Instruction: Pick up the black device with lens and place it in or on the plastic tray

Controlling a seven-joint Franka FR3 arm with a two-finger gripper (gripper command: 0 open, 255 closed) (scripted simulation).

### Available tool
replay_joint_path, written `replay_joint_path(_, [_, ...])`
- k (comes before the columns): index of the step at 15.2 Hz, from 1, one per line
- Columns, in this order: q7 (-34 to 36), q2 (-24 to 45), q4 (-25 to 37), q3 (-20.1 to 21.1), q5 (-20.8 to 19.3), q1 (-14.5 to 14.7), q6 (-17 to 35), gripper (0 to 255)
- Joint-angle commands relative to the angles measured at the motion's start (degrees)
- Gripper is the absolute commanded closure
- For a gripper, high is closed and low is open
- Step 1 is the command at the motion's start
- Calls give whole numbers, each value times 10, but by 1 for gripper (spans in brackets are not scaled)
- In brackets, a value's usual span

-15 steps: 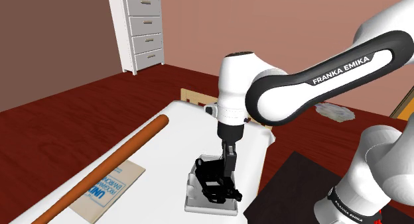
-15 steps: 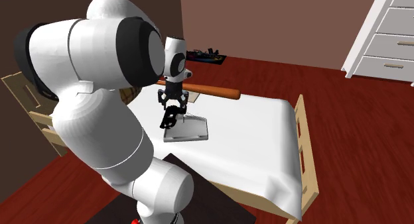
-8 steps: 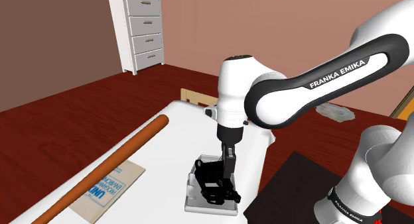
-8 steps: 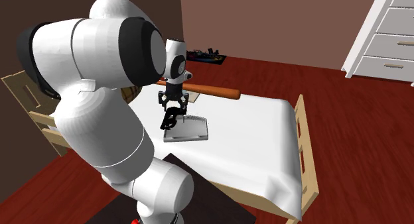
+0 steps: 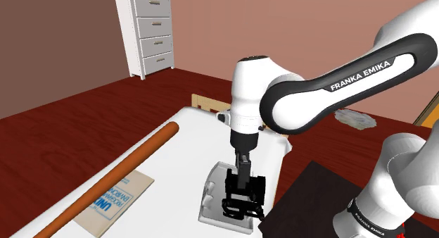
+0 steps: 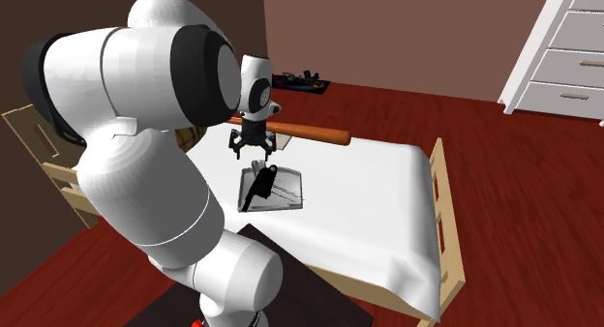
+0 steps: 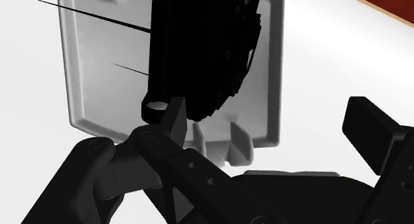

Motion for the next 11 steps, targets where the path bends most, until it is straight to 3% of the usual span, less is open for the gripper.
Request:
replay_joint_path(1, [-1, -13, 19, -5, -2, -3, -32, 0])
replay_joint_path(3, [-1, -26, 42, -11, -5, -5, -69, 0])
replay_joint_path(11, [-1, -26, 42, -11, -5, -5, -69, 0])
